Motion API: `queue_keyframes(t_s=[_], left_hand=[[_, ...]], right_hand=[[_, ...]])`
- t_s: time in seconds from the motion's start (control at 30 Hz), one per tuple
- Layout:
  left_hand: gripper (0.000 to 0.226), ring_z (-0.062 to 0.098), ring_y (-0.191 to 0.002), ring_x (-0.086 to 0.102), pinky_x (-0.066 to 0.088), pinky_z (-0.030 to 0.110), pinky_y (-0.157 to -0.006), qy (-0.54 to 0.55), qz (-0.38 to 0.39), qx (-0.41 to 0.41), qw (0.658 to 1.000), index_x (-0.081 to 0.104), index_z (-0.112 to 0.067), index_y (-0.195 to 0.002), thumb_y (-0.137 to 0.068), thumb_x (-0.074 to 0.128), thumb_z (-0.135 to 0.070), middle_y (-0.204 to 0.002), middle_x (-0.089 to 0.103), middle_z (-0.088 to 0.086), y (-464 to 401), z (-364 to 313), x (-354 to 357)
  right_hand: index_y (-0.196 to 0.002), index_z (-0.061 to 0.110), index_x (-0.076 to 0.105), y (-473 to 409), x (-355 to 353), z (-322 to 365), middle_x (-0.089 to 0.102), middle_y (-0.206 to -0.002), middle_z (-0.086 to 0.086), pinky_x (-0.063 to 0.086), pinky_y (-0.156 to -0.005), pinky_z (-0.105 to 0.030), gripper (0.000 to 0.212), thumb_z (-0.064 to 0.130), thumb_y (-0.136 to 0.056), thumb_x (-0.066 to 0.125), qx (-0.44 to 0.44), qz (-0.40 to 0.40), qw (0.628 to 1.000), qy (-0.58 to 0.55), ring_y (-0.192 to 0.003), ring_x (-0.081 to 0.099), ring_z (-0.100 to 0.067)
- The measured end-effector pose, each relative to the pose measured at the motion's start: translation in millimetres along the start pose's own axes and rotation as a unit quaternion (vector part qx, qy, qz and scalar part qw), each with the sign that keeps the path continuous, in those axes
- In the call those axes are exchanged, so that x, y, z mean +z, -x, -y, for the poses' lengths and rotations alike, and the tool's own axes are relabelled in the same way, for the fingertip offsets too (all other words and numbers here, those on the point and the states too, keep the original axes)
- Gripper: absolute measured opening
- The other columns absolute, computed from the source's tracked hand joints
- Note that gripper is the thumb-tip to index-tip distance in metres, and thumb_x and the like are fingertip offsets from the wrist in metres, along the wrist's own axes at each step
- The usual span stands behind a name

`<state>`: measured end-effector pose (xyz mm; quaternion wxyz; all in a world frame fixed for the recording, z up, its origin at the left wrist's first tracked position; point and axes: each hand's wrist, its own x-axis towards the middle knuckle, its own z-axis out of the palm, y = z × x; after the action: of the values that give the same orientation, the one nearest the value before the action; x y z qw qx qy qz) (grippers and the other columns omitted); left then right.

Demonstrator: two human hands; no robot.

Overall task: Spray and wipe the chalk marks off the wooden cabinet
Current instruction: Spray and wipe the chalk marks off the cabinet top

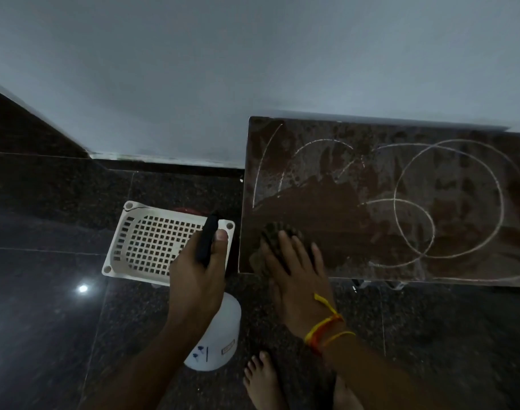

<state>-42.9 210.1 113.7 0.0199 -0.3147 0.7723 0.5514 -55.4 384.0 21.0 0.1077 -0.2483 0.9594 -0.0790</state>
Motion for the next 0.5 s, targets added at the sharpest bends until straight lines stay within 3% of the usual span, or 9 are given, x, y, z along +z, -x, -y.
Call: queue_keyframes(t_s=[0.17,0.3,0.37,0.5], left_hand=[[0.023,0.025,-0.069,0.065,0.056,0.054,-0.064,-0.008,0.004,0.014,1.0,0.058,-0.032,-0.08,-0.091,0.046,-0.048,-0.073,0.066,0.004,3.1,-7.4,7.2],[0.021,0.028,-0.07,0.065,0.055,0.057,-0.065,-0.016,-0.004,0.014,1.0,0.055,-0.035,-0.077,-0.094,0.048,-0.046,-0.072,0.063,0.004,3.0,-7.6,15.3],[0.026,0.028,-0.067,0.065,0.055,0.056,-0.064,-0.022,-0.005,0.022,0.999,0.055,-0.035,-0.076,-0.088,0.044,-0.056,-0.07,0.064,0.006,3.1,-9.3,16.9],[0.03,0.026,-0.066,0.065,0.056,0.054,-0.065,-0.024,-0.005,0.024,0.999,0.056,-0.033,-0.076,-0.084,0.043,-0.059,-0.069,0.064,0.004,2.0,-11.2,16.7]], right_hand=[[-0.149,0.026,0.024,-22.0,-9.6,-19.3,0.016,-0.158,-0.009,0.016,-0.114,-0.056,0.061,0.036,-0.09,0.027,0.128,-0.009,0.992,-0.01,-0.142,0.02,-0.035],[-0.149,0.025,0.025,-7.0,1.0,-14.3,0.014,-0.159,-0.009,0.014,-0.115,-0.055,0.059,0.034,-0.092,0.037,0.026,-0.008,1.0,-0.003,-0.143,0.019,-0.036],[-0.149,0.027,0.025,6.0,-0.2,-26.5,0.014,-0.159,-0.008,0.013,-0.113,-0.056,0.06,0.035,-0.092,0.04,-0.007,-0.003,1.0,0.021,-0.142,0.022,-0.035],[-0.15,0.028,0.022,-9.3,-8.6,-37.1,0.015,-0.158,-0.008,0.015,-0.114,-0.055,0.06,0.037,-0.091,0.027,0.083,-0.007,0.996,0.02,-0.142,0.022,-0.034]])
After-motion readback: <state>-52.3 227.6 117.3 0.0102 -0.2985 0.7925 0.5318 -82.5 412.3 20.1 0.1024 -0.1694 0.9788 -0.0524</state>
